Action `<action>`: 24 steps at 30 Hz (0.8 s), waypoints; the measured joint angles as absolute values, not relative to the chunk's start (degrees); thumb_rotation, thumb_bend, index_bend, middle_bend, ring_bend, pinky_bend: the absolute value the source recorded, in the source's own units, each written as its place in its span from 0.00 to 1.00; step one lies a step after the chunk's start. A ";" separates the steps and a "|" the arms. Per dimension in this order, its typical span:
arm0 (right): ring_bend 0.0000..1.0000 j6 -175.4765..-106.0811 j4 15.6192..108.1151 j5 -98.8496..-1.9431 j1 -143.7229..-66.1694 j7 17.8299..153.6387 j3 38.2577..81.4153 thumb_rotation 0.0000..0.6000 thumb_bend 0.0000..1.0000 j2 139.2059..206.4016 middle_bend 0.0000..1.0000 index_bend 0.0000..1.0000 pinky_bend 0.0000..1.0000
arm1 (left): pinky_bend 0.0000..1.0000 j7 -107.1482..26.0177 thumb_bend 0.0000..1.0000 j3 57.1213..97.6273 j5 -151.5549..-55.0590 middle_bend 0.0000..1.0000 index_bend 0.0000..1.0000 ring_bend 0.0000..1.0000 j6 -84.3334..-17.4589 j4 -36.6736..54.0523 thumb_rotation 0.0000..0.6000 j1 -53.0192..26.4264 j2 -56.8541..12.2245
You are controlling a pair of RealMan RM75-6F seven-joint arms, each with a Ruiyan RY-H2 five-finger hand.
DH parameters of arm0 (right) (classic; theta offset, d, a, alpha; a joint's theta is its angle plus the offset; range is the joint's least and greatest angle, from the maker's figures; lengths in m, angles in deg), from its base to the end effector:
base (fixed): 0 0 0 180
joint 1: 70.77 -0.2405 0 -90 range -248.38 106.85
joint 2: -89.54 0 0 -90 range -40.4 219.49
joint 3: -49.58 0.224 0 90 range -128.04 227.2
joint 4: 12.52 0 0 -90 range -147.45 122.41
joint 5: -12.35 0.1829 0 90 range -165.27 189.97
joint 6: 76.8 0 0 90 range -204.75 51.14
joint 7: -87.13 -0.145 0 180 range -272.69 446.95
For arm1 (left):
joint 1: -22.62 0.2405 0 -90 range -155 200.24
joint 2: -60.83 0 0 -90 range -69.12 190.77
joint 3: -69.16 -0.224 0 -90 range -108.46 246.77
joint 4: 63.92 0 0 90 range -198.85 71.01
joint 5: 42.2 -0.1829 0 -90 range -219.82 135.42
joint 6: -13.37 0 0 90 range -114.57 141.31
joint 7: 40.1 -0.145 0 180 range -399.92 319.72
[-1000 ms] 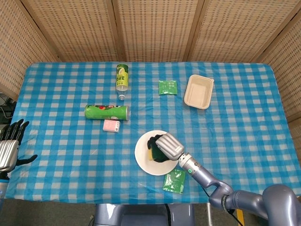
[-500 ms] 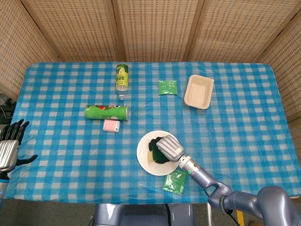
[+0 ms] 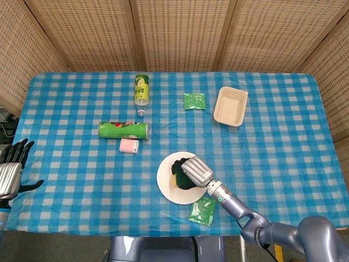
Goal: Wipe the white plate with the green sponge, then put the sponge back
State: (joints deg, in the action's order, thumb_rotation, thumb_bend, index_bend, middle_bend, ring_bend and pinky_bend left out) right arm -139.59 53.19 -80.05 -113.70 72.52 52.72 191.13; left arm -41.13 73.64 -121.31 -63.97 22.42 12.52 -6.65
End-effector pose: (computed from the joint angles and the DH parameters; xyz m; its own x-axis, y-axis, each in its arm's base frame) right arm -0.1018 -0.2876 -0.0415 0.2433 -0.3251 0.9139 -0.7876 -0.6161 -0.0095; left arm -0.2890 0.2090 0.1561 0.4329 0.0669 0.8989 0.8995 0.0335 -0.4357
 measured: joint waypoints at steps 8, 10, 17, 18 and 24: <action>0.51 -139.48 59.54 -79.69 -113.88 75.50 53.35 1.00 0.39 189.13 0.57 0.52 0.68 | 0.00 -40.89 0.00 73.56 -121.35 0.00 0.00 0.00 -63.82 22.47 1.00 12.47 -6.53; 0.51 -138.83 59.59 -79.10 -113.84 76.31 53.28 1.00 0.39 189.39 0.57 0.52 0.68 | 0.00 -40.63 0.00 73.63 -121.27 0.00 0.00 0.00 -63.84 22.46 1.00 12.48 -6.42; 0.51 -138.26 56.89 -78.67 -113.39 76.19 52.50 1.00 0.39 190.76 0.57 0.52 0.68 | 0.00 -39.93 0.00 73.63 -121.29 0.00 0.00 0.00 -63.71 22.32 1.00 12.49 -6.15; 0.51 -138.20 56.38 -78.64 -113.31 76.05 52.36 1.00 0.39 190.98 0.57 0.52 0.68 | 0.00 -39.92 0.00 73.63 -121.24 0.00 0.00 0.00 -63.66 22.29 1.00 12.47 -6.15; 0.51 -137.88 53.57 -79.00 -112.95 74.59 51.18 1.00 0.39 192.45 0.57 0.52 0.68 | 0.00 -39.89 0.00 73.62 -121.26 0.00 0.00 0.00 -63.69 22.31 1.00 12.46 -6.14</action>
State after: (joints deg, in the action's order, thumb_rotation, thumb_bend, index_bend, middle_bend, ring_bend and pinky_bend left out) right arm -137.88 53.57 -79.00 -112.95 74.59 51.18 192.45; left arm -39.89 73.62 -121.26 -63.69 22.31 12.46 -6.14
